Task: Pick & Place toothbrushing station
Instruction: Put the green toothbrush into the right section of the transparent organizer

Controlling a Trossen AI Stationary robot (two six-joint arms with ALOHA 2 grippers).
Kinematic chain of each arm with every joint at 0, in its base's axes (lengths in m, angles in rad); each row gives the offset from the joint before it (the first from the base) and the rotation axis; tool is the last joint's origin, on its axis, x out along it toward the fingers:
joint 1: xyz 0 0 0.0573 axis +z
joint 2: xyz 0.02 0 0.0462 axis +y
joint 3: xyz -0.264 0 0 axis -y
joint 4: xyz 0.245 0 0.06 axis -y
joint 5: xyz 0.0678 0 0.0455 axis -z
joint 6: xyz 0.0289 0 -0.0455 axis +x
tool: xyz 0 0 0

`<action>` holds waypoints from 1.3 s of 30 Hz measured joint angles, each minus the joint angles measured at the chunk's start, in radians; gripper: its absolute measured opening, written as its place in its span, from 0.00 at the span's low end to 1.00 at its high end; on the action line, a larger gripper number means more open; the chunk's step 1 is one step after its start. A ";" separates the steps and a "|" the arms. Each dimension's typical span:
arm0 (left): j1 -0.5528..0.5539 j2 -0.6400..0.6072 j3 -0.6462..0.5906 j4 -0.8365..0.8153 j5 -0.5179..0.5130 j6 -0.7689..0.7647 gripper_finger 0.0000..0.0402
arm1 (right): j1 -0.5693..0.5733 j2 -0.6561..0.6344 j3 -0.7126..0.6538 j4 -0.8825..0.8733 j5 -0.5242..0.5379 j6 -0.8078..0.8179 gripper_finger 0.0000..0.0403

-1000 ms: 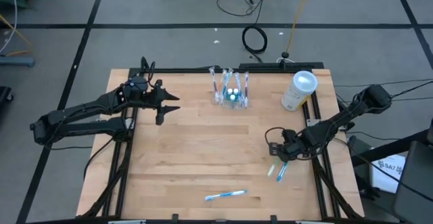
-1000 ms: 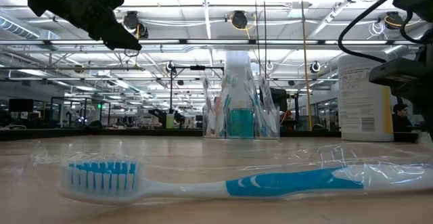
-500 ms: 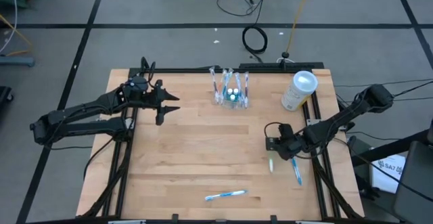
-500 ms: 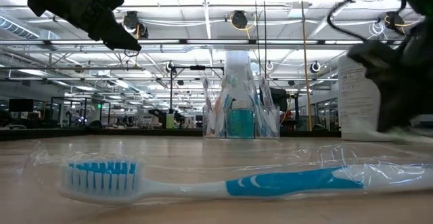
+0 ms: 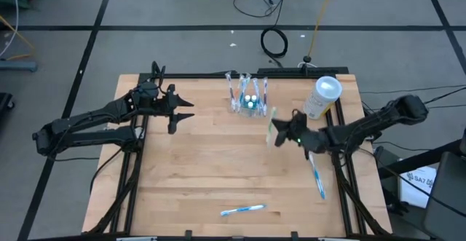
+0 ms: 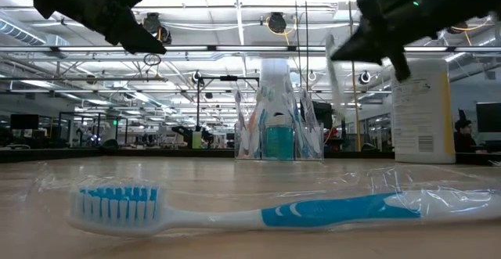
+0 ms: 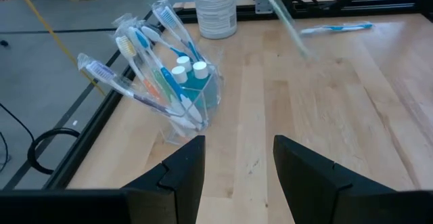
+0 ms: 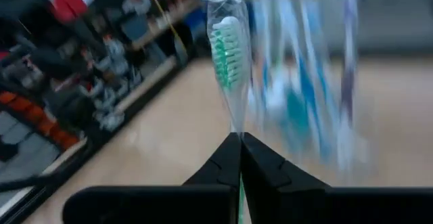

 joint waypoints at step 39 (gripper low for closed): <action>0.000 0.000 0.000 -0.013 0.000 0.000 0.45 | -0.434 0.353 0.003 0.644 -0.177 -0.741 0.00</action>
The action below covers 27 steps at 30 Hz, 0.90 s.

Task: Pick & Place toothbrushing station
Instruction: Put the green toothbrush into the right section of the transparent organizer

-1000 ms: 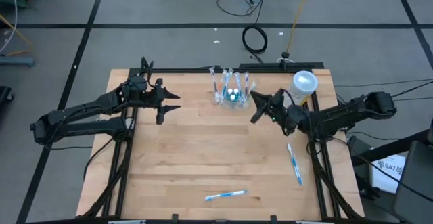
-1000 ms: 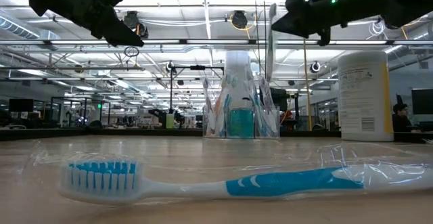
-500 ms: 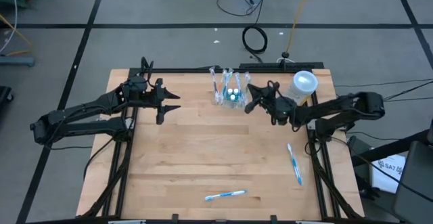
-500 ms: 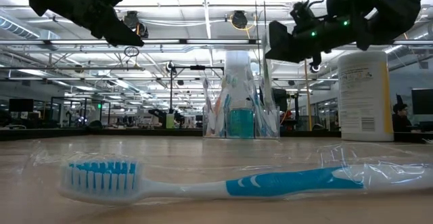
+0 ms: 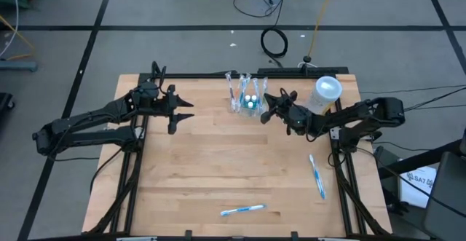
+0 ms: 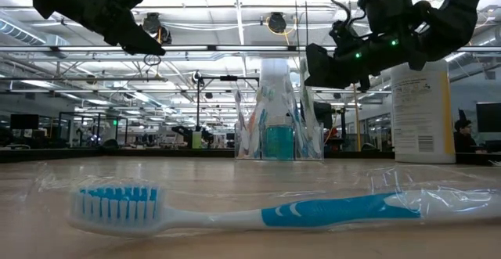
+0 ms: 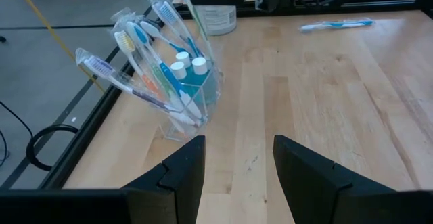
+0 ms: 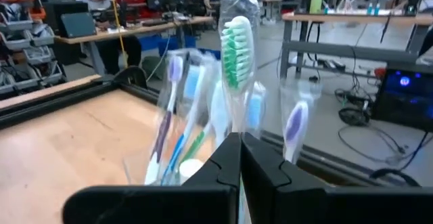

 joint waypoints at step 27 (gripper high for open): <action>0.000 0.000 0.000 -0.008 0.000 -0.036 0.45 | 0.001 0.033 0.000 -0.144 0.000 0.249 0.22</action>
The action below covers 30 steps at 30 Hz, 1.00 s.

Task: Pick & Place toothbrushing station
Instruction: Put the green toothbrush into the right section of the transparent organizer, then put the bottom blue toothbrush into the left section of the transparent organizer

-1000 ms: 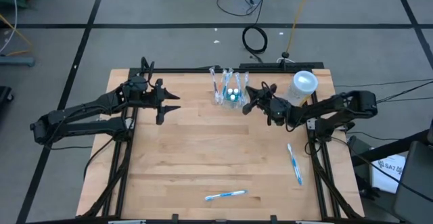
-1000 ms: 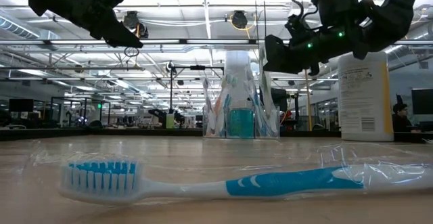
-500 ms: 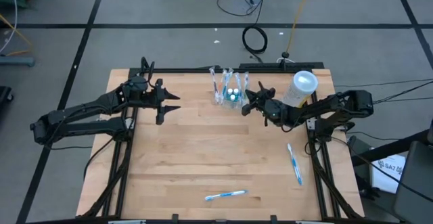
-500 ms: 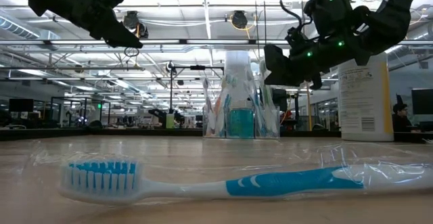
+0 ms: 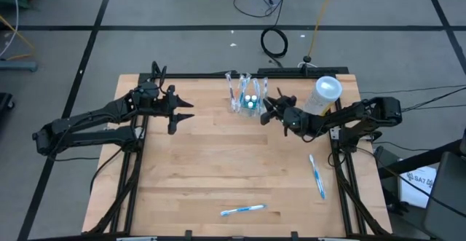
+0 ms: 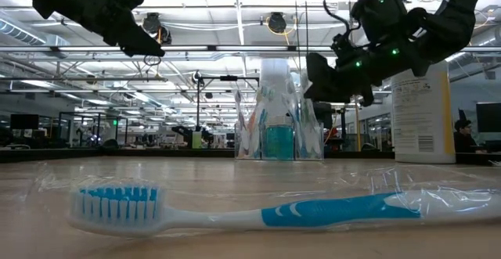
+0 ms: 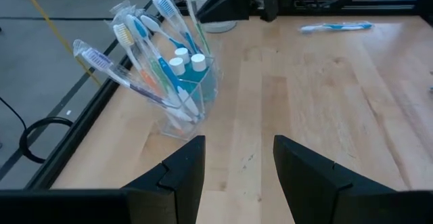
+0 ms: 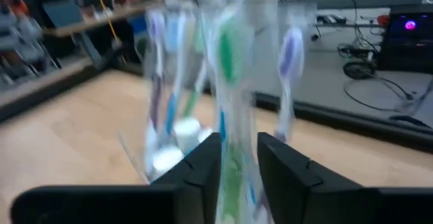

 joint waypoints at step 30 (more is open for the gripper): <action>-0.318 0.000 -0.218 0.439 0.006 -0.389 0.45 | 0.277 0.000 0.000 0.177 -0.412 -0.050 0.31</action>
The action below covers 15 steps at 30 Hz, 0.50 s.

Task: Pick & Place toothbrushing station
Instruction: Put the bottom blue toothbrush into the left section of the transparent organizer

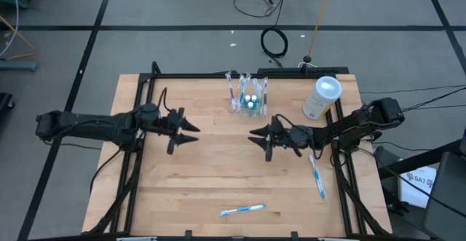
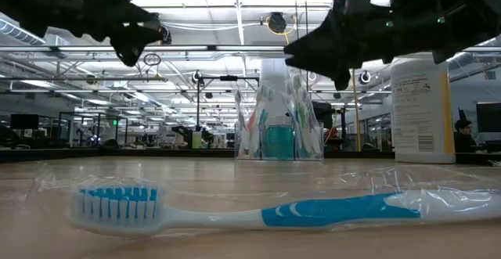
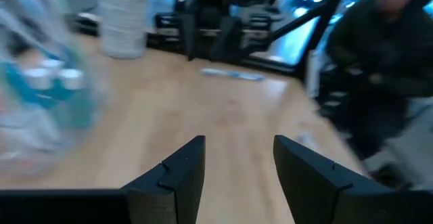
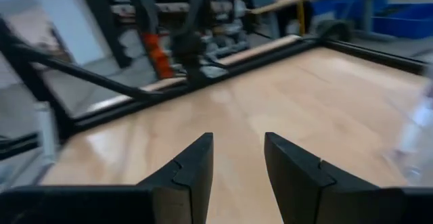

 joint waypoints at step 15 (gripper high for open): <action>-0.364 0.000 -0.011 0.011 -0.097 -0.046 0.45 | 0.020 0.001 0.000 0.180 -0.036 0.041 0.31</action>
